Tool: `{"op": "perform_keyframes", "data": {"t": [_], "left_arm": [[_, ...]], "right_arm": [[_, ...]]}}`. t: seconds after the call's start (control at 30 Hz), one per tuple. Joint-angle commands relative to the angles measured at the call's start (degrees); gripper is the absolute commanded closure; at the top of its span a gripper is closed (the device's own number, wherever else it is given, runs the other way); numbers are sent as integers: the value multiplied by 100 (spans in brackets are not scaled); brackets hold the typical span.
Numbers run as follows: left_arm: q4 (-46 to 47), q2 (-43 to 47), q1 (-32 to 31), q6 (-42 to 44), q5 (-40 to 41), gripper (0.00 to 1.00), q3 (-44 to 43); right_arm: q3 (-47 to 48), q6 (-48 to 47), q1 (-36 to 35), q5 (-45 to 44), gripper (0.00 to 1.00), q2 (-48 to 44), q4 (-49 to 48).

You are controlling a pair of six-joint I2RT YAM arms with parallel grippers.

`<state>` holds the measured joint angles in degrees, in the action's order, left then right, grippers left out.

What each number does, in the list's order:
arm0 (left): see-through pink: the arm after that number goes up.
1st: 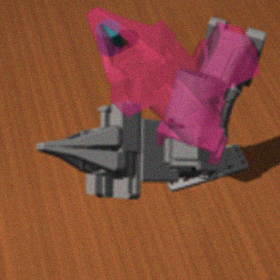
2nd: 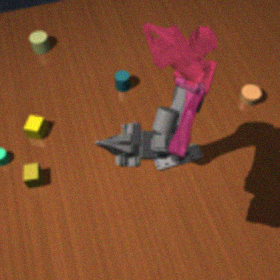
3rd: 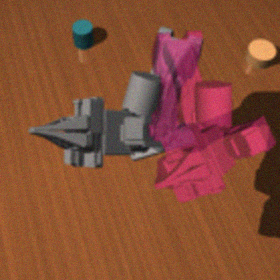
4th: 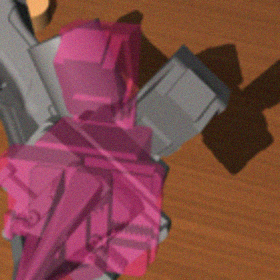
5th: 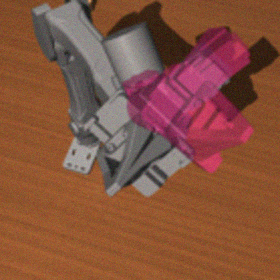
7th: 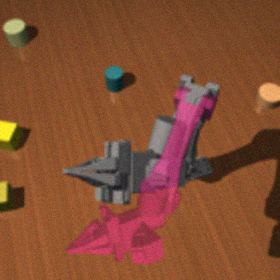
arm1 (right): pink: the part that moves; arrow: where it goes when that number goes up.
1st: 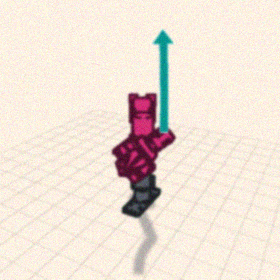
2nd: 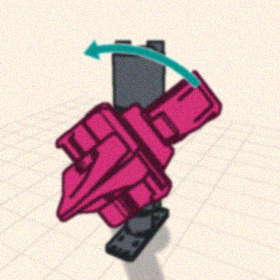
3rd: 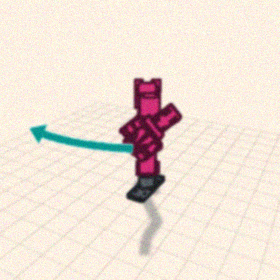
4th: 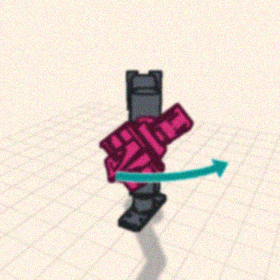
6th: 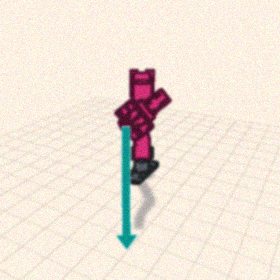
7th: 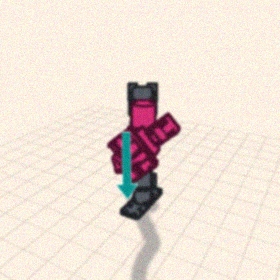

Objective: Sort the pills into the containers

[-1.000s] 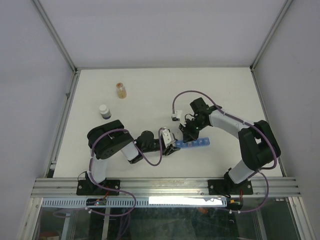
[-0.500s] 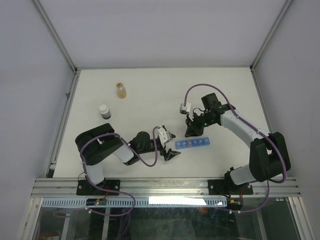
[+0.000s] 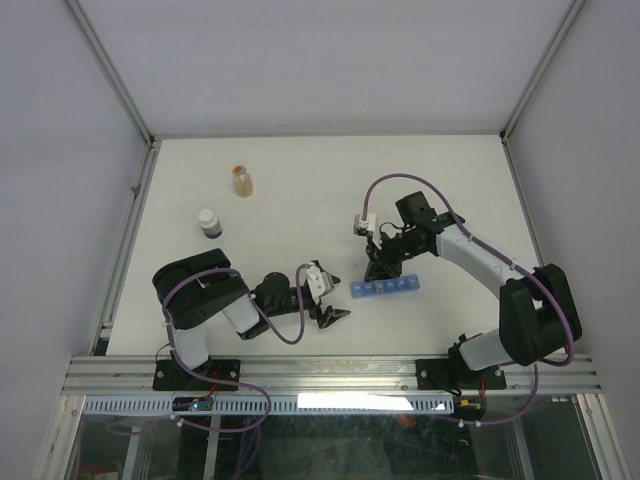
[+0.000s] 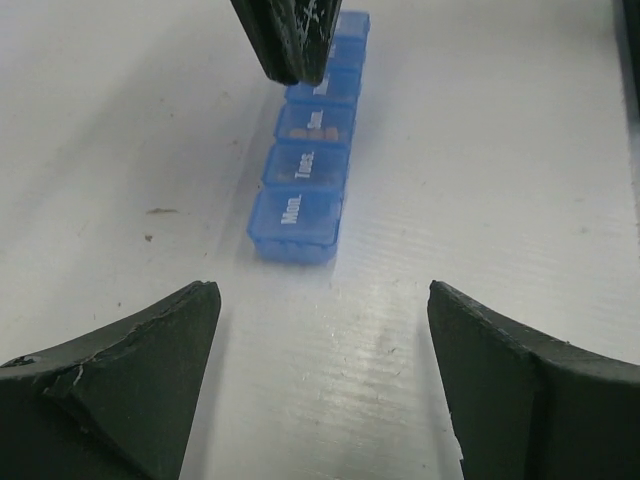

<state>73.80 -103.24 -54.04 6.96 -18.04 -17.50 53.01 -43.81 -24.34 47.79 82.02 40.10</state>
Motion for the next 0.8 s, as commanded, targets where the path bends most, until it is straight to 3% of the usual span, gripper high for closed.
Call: {"op": "perform_keyframes", "data": {"t": [0.0, 0.27, 0.53, 0.77], "left_arm": [[987, -496, -45, 488, -18, 15, -119], [713, -932, -45, 483, 93, 33, -621], [655, -1191, -50, 496, 104, 37, -775], [632, -1275, -45, 457, 73, 47, -829]], "right_arm": [[-63, 61, -228, -93, 88, 81, -309], [-74, 193, -496, -406, 88, 253, -476], [-52, 387, -623, -517, 89, 192, -617], [-155, 410, -768, -745, 92, 497, -705]]}}
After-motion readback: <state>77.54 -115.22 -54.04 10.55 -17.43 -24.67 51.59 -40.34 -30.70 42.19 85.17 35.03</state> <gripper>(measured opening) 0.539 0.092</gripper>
